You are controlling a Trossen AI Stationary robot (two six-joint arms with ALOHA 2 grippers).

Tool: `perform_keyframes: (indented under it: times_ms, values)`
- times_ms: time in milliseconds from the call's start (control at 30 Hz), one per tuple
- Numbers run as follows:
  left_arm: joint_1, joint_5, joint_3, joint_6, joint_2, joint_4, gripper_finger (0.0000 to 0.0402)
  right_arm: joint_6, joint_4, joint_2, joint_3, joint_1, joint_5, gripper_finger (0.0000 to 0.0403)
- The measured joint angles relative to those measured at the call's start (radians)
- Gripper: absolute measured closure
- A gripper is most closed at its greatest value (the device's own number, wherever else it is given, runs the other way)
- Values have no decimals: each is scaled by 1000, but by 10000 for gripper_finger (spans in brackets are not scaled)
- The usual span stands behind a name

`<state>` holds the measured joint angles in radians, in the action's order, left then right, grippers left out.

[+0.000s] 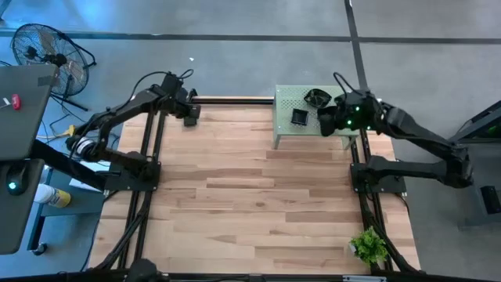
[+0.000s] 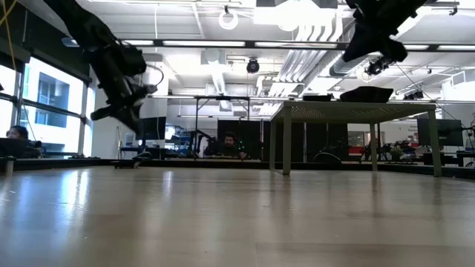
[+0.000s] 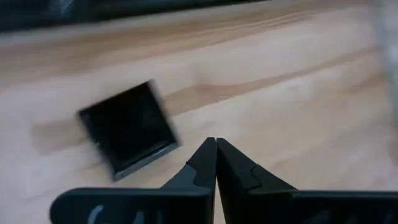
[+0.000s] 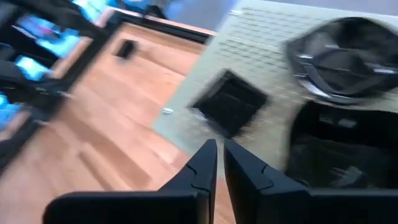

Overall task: Pick & Place Mini shaped plates
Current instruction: Stack the black square plate on top of the black square plate on the shelf

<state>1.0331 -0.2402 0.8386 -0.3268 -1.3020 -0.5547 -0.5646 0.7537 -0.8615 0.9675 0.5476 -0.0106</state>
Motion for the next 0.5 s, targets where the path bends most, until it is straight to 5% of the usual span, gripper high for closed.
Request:
perform_keyframes:
  times_ms: [333,500]
  values:
    - [27,225,64,-157,-163,-108,319,-41,-217,4,-116,-125,-2,398]
    - [28,251,72,-218,-235,-101,281,-33,-234,5,-117,-139,-5,399]
